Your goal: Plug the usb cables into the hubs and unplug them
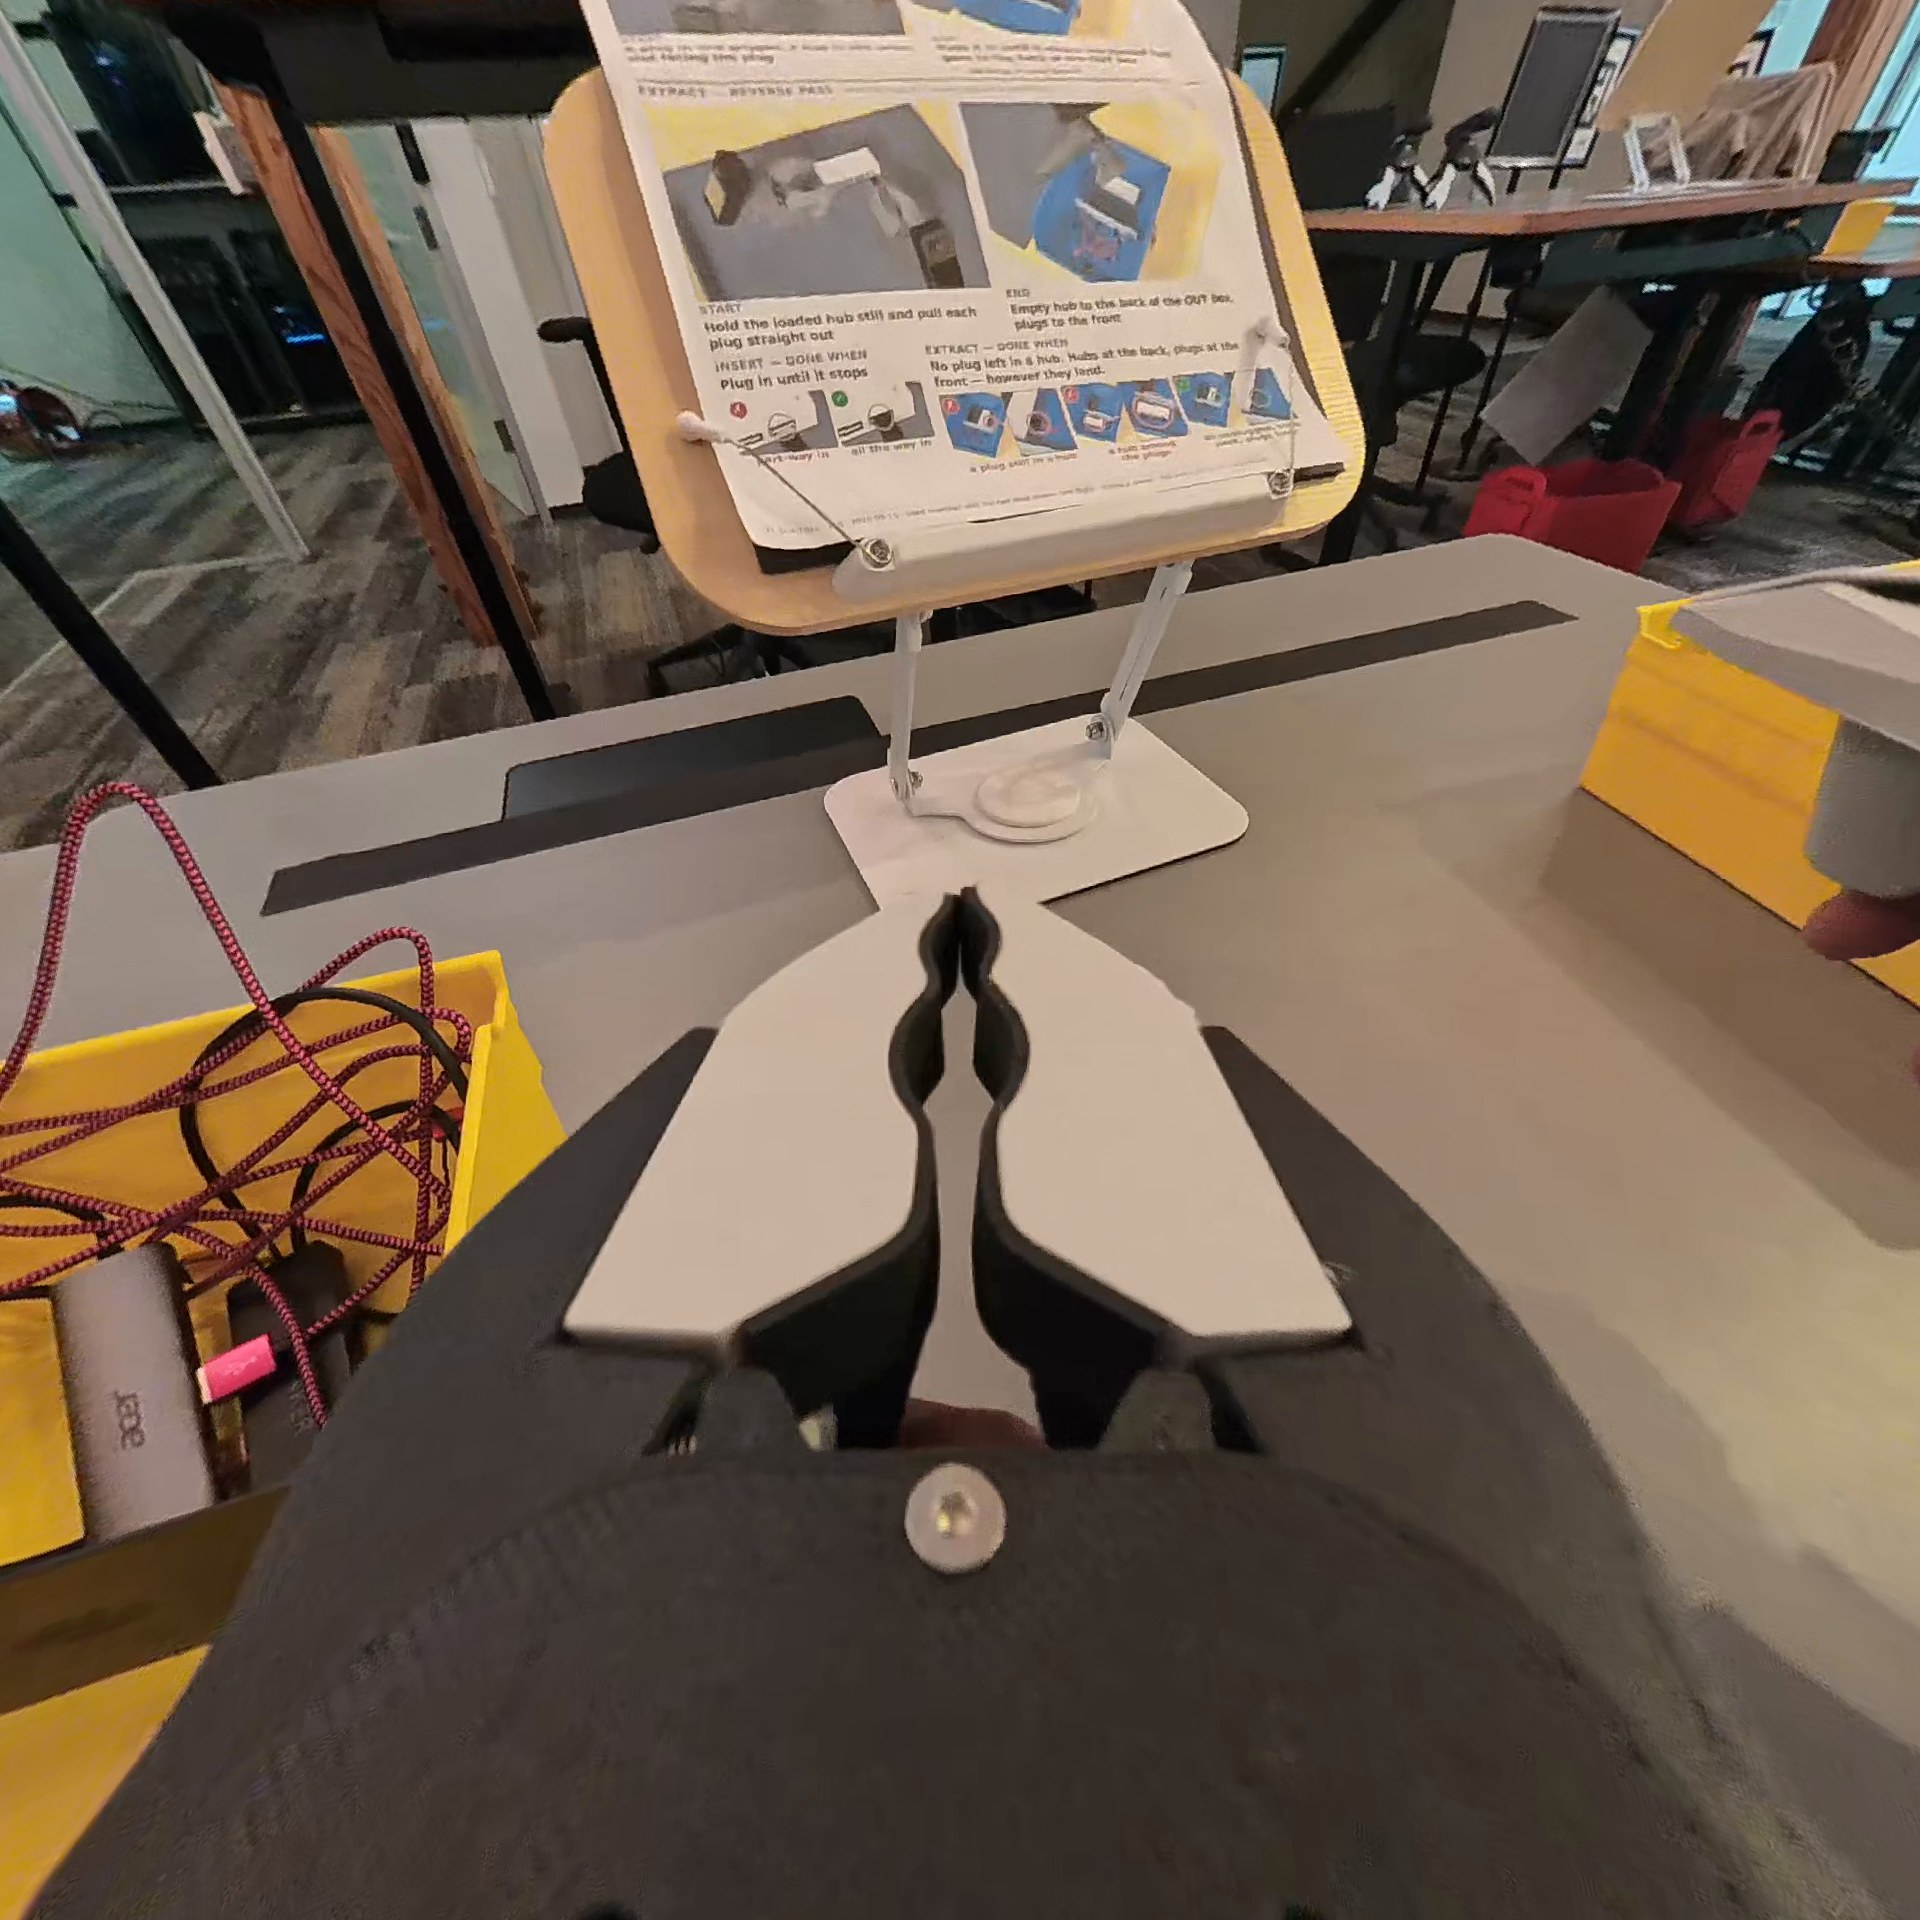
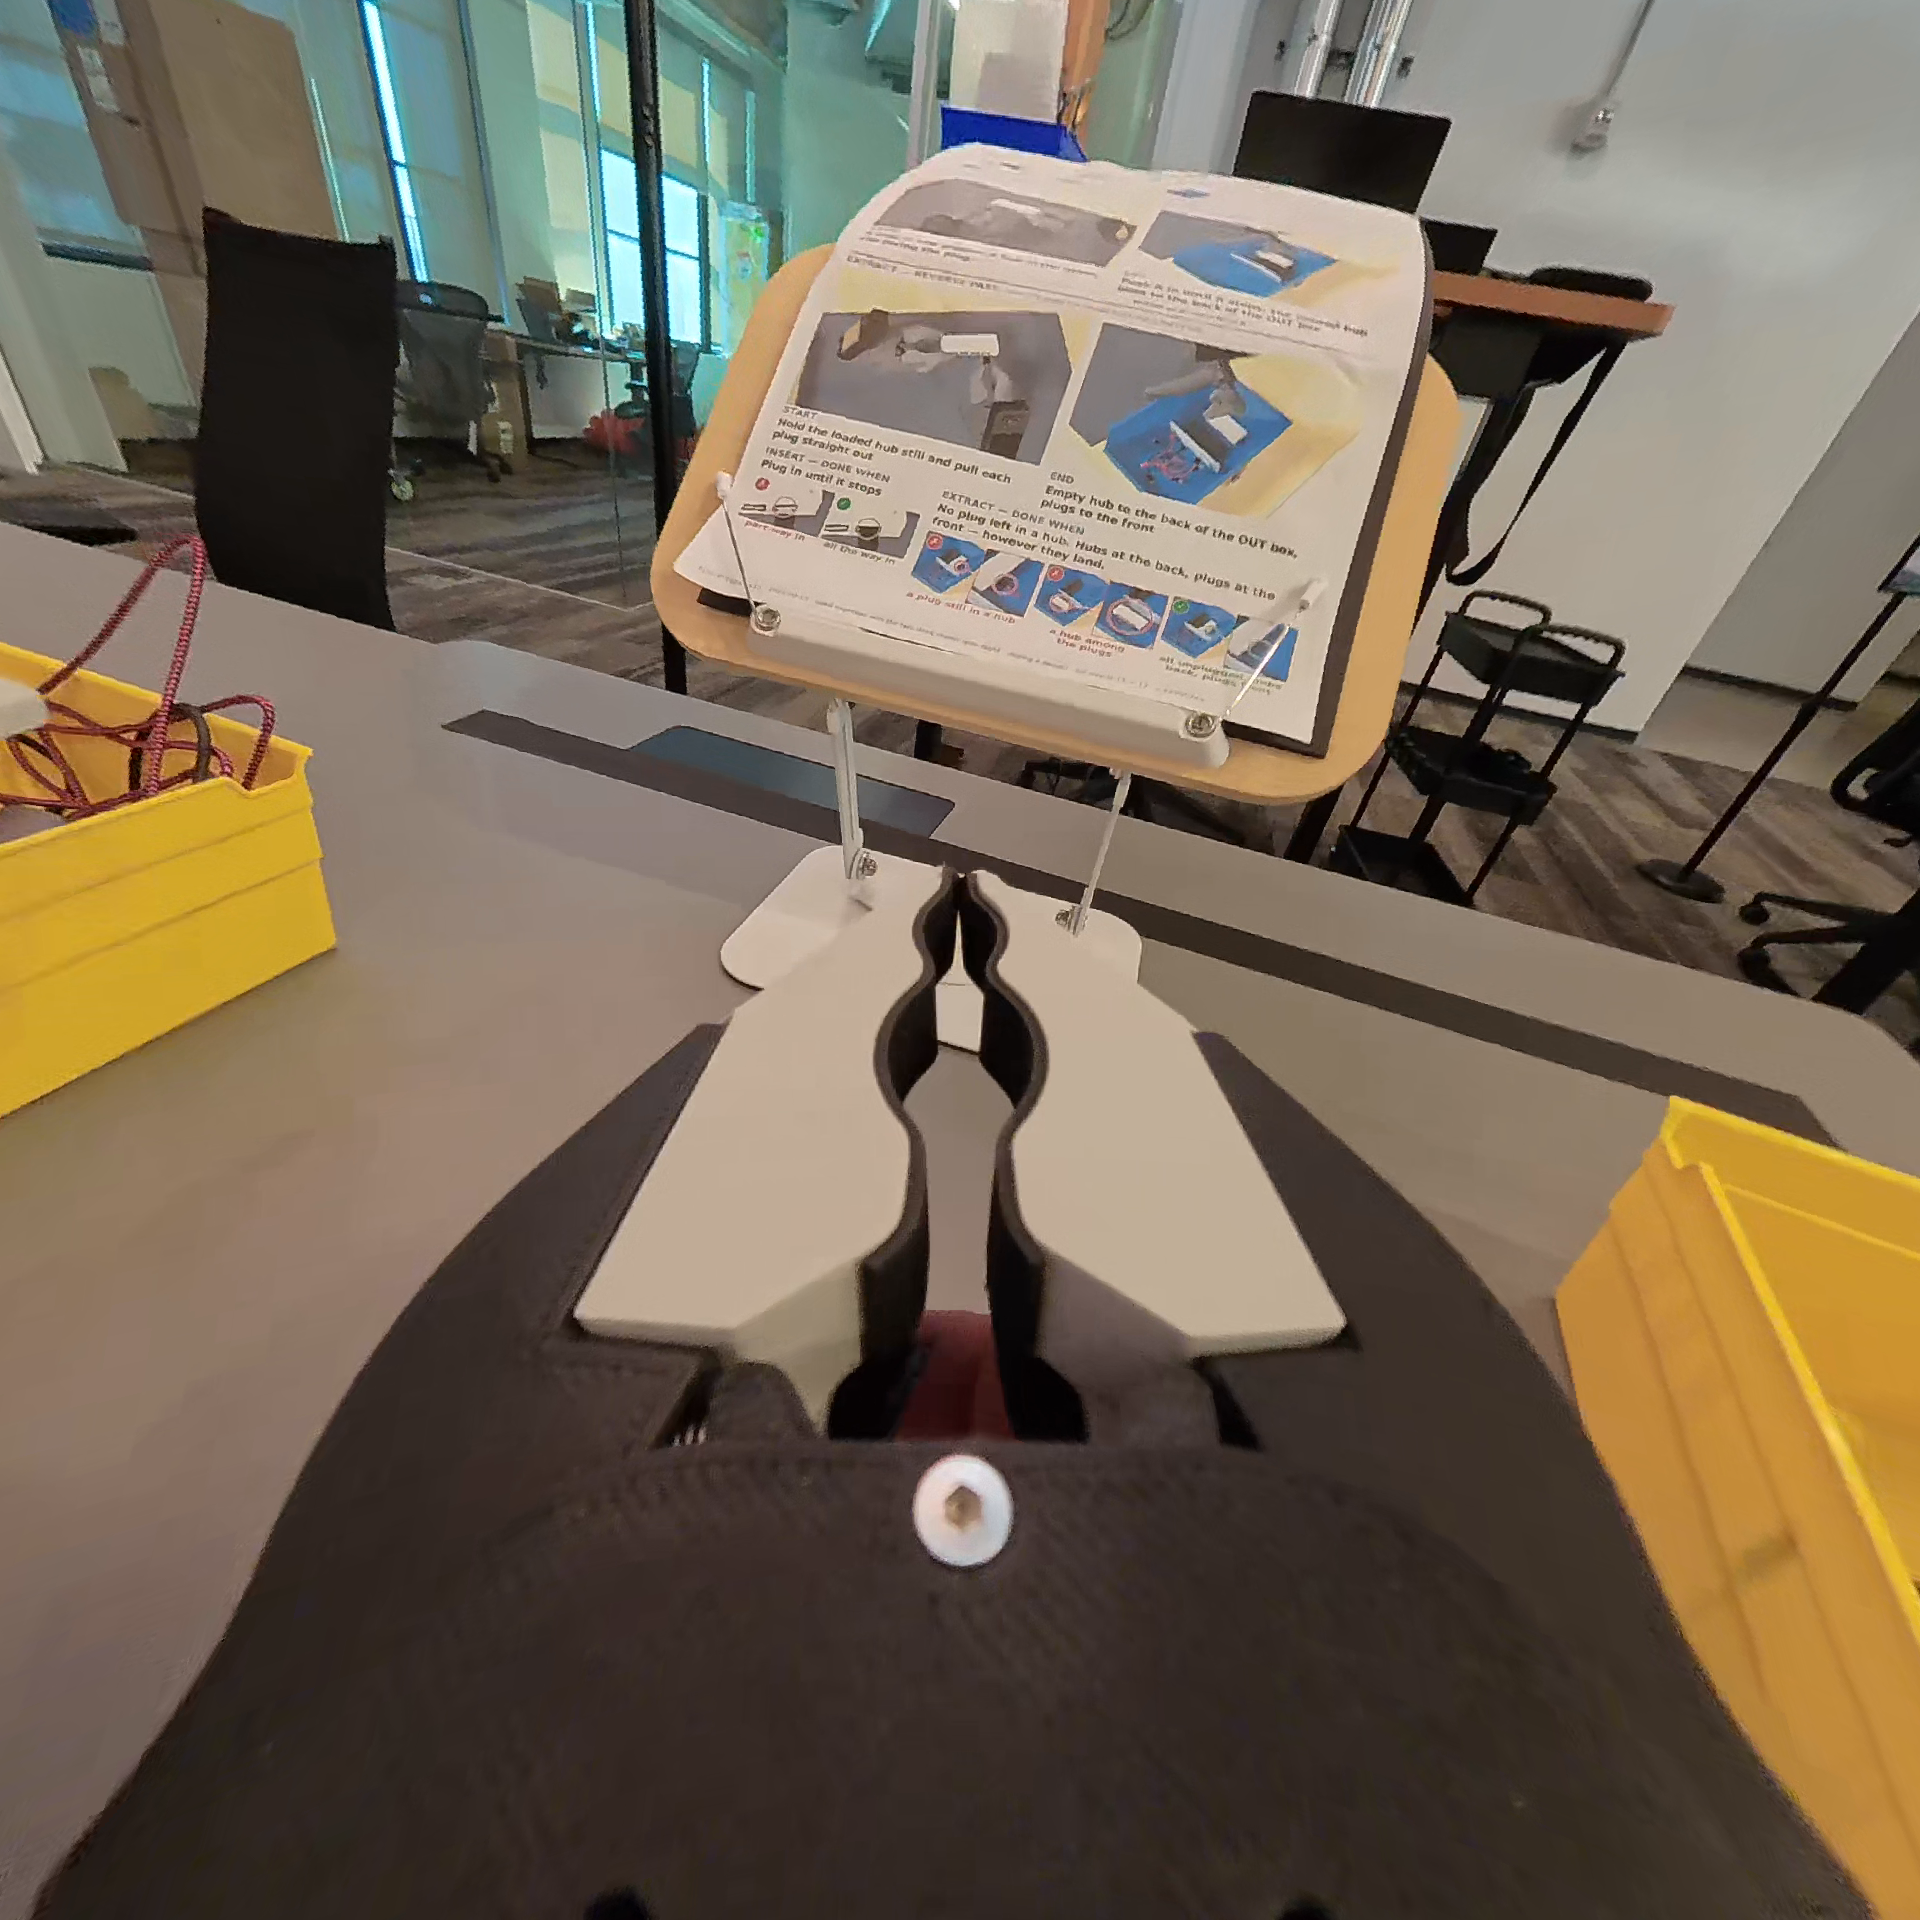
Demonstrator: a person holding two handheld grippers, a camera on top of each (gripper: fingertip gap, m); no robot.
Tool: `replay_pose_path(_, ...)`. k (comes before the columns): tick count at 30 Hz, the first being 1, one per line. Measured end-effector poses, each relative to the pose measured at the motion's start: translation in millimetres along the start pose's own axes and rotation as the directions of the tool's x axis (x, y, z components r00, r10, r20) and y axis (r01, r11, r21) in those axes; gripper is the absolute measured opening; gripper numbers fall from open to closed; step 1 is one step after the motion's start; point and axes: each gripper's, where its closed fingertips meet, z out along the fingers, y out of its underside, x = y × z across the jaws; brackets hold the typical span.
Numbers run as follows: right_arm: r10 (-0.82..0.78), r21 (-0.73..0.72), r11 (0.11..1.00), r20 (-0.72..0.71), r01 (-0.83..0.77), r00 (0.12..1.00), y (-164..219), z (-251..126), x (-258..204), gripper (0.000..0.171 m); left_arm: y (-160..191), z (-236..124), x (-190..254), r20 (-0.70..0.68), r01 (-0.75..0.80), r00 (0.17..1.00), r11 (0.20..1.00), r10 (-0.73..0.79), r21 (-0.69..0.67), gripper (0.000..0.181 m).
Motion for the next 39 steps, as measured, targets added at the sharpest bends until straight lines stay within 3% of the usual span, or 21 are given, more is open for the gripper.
replay_pose_path(4,-0.029,0.010,1.000,0.011,0.028,1.000,-10,-3,-1,0.005,-7,-3,-5,0.006,-0.019,1.000,1.000,0.019,0.010,0.000)
replay_pose_path(7,-0.056,0.019,0.998,0.017,0.056,0.998,-28,-11,8,0.040,-25,-9,-22,0.021,-0.021,1.000,1.000,0.021,0.022,0.026)
replay_pose_path(9,-0.073,0.020,0.997,0.027,0.072,0.997,-39,-20,21,0.053,-41,-18,-36,0.028,-0.024,0.999,0.999,0.023,0.045,0.037)
replay_pose_path(12,-0.066,-0.010,0.998,0.024,0.066,0.998,-46,-37,57,0.053,-55,-34,-59,0.040,-0.070,0.997,0.997,0.068,0.044,0.051)
replay_pose_path(16,-0.050,-0.051,0.997,-0.013,0.049,0.999,-41,-73,119,0.038,-53,-58,-101,0.096,-0.149,0.985,0.989,0.146,0.020,0.051)
replay_pose_path(20,-0.071,-0.135,0.989,-0.121,0.054,0.990,-9,-113,191,0.027,-35,-82,-158,0.155,-0.147,0.976,0.988,0.154,-0.054,0.049)
replay_pose_path(24,-0.159,-0.235,0.968,-0.287,0.091,0.945,27,-150,273,0.041,-20,-110,-219,0.243,-0.106,0.961,0.987,0.132,-0.117,0.050)
replay_pose_path(26,-0.179,-0.296,0.952,-0.334,0.078,0.925,44,-166,308,0.056,-12,-121,-239,0.252,-0.095,0.959,0.985,0.130,-0.146,0.050)
replay_pose_path(28,-0.167,-0.335,0.941,-0.336,0.048,0.927,58,-177,328,0.059,-3,-128,-254,0.265,-0.094,0.954,0.980,0.139,-0.176,0.053)
replay_pose_path(32,-0.125,-0.325,0.945,-0.225,0.047,0.966,62,-176,309,0.044,20,-120,-255,0.212,-0.155,0.953,0.949,0.216,-0.273,0.055)
replay_pose_path(39,-0.121,-0.241,0.963,0.010,0.120,0.993,43,-144,201,0.033,75,-50,-229,0.031,-0.238,0.954,0.811,0.299,-0.535,0.060)
